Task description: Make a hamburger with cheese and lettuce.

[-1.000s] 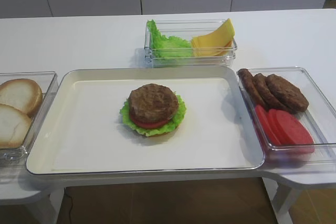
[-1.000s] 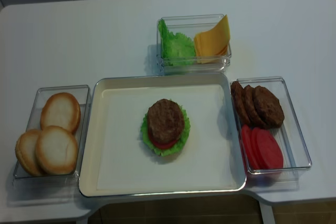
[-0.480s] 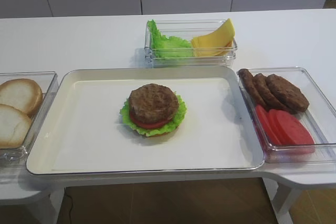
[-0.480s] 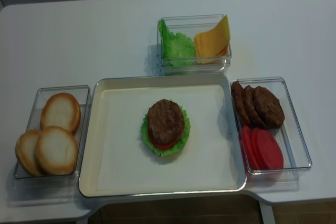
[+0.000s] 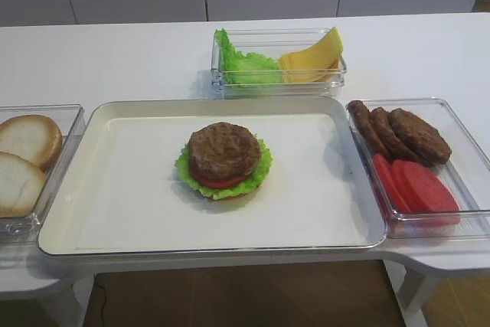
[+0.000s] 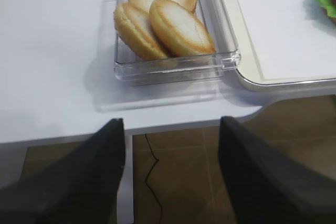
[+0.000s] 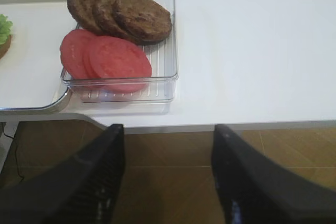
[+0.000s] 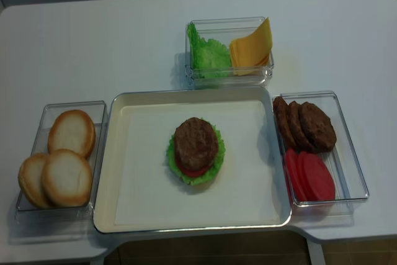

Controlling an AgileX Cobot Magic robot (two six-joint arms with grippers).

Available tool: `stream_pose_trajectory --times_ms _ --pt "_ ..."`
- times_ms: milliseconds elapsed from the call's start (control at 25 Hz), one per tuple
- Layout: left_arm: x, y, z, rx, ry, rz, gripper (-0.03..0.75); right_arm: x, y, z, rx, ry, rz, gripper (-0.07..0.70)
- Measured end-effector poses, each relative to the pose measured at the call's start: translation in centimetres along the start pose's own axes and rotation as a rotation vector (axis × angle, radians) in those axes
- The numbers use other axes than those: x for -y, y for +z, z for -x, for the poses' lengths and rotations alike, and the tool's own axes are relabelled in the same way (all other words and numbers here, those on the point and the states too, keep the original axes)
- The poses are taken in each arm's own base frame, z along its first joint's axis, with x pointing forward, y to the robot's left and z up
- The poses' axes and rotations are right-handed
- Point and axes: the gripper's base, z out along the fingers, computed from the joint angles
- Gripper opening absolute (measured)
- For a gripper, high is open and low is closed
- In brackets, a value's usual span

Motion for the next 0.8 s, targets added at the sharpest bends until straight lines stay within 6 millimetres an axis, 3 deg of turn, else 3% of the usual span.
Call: stream_pose_trajectory --times_ms 800 --pt "0.0 0.0 0.0 0.0 0.0 0.0 0.421 0.02 0.0 0.05 0.005 -0.005 -0.002 0.401"
